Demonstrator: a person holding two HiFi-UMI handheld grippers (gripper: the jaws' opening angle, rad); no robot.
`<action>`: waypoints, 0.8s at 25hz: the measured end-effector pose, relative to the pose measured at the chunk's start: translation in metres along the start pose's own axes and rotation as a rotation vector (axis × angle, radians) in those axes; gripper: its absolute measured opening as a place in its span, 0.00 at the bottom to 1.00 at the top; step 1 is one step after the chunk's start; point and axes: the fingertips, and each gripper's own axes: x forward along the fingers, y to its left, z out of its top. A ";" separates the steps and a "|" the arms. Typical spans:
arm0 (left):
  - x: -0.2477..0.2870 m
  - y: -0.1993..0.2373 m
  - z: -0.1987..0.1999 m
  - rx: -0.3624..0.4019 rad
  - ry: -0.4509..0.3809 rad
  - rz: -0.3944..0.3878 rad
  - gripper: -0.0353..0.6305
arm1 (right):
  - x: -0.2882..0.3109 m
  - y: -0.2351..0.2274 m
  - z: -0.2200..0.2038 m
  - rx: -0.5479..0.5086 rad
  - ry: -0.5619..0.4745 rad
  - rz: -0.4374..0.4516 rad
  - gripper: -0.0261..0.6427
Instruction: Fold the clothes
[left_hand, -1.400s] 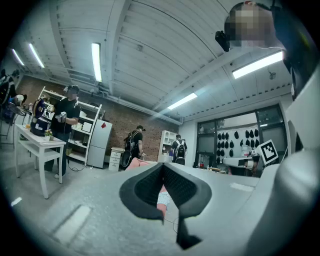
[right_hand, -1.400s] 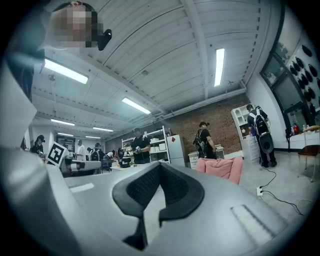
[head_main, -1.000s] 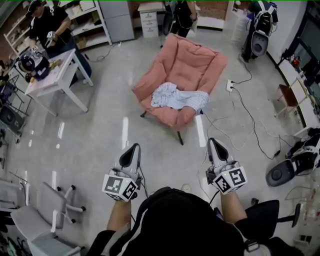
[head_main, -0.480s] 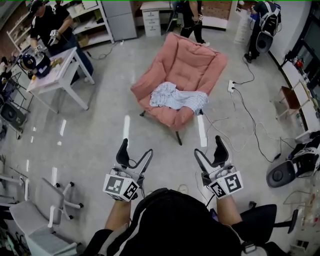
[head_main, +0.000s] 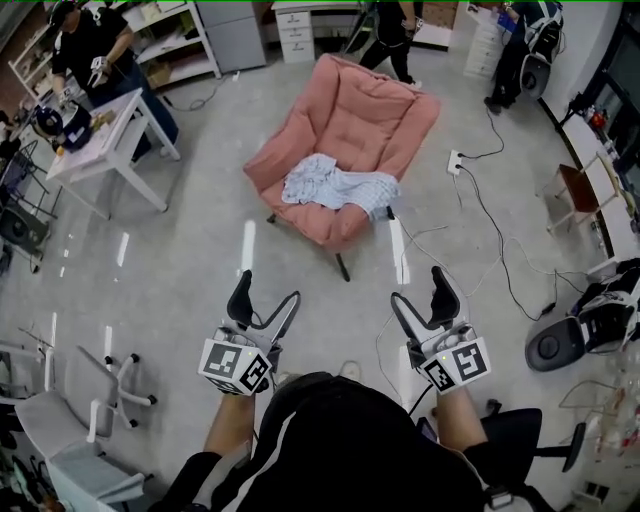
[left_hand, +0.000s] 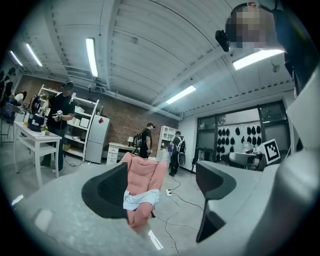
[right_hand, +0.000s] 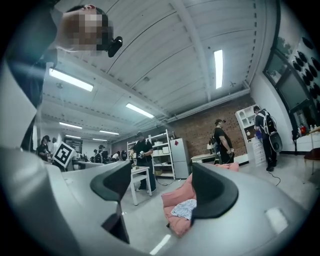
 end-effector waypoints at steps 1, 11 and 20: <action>0.002 -0.006 0.000 0.008 0.002 0.000 0.70 | -0.004 -0.007 0.001 -0.002 0.005 -0.003 0.60; 0.014 -0.004 -0.008 0.046 0.030 0.061 0.70 | 0.002 -0.039 -0.009 0.033 0.026 0.005 0.54; 0.070 0.049 -0.011 0.017 0.022 0.037 0.70 | 0.053 -0.063 -0.007 -0.001 0.025 -0.042 0.54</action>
